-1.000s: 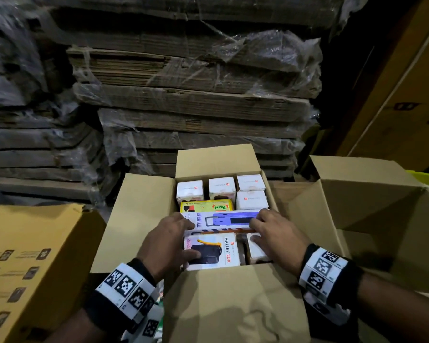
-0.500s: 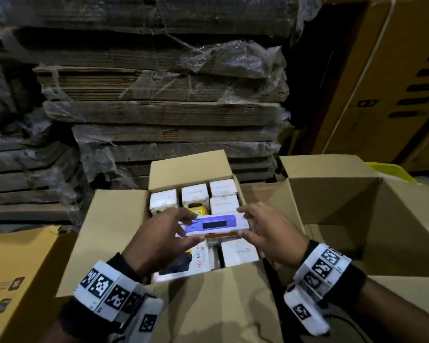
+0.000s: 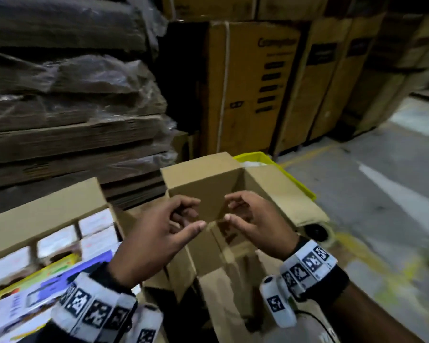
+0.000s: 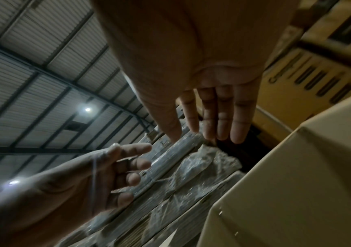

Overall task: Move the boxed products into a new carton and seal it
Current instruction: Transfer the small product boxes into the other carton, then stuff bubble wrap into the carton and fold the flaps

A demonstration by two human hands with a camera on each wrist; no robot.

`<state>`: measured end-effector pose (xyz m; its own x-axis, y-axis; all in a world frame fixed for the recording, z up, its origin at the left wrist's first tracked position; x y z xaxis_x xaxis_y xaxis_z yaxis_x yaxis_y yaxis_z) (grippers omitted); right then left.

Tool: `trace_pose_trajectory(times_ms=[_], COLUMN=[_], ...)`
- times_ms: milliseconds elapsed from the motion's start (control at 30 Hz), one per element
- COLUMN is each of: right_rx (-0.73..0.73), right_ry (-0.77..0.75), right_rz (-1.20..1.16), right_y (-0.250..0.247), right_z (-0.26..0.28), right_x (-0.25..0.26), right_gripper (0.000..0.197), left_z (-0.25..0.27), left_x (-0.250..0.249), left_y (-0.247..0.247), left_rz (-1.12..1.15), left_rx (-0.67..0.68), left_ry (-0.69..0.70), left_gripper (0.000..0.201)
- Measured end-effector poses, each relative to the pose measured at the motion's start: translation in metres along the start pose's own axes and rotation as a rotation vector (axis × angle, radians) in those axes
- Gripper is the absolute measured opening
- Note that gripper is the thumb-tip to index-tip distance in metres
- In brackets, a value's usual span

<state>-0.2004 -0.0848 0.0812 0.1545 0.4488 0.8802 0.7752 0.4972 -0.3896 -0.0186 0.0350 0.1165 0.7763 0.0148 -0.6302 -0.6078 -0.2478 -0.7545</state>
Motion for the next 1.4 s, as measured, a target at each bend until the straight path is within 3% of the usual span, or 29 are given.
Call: trace_pose_trajectory(times_ms=[167,400,600,733,900,1067,1267,1400], right_rx=[-0.181,-0.376,-0.269,-0.114,0.138,0.255,0.306,0.177], right_ry=[0.078,0.208,0.279,0.449,0.393,0.32,0.285,0.329], right_rz=[0.085,0.134,0.276,0.257,0.129,0.092,0.017,-0.08], right_y=[-0.069,-0.147,-0.184,-0.2,-0.188,-0.172,-0.147,-0.154], right_z=[0.026,0.059,0.029,-0.005,-0.038,-0.062,-0.098,-0.112], right_x=[-0.013,-0.052,-0.123,-0.173,-0.205,-0.213,-0.206,-0.199], right_gripper=[0.027,0.022,0.031,0.041,0.044,0.041,0.05,0.068], left_z=[-0.039,-0.063,-0.089,-0.125,-0.139,-0.127,-0.145,-0.152], left_x=[-0.032,-0.075,-0.088,-0.092,-0.097,-0.084,-0.057,-0.042], left_y=[0.044,0.108,0.143,0.175,0.211,0.228,0.215,0.212], left_rz=[-0.052,-0.041,-0.11,-0.277,-0.527,-0.516,-0.603,-0.493], left_rx=[0.095,0.139,0.156,0.129,0.171,0.142,0.156,0.178], left_ry=[0.105,0.149,0.097,0.02,-0.158,-0.379,-0.537,-0.532], left_gripper=[0.049,0.047,0.049,0.069,0.09,0.095,0.088,0.094])
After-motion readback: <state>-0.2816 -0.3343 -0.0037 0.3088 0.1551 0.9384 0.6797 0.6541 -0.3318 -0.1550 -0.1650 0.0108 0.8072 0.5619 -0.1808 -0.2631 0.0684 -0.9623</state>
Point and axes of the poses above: each hand's wrist, its own z-axis away from the middle knuckle, its own y-axis out of the palm, x = y × z, the point moved 3 cm from there along -z, towards the middle knuckle, and after that the axes turned 15 degrees about -z, right-handed, at the moved point
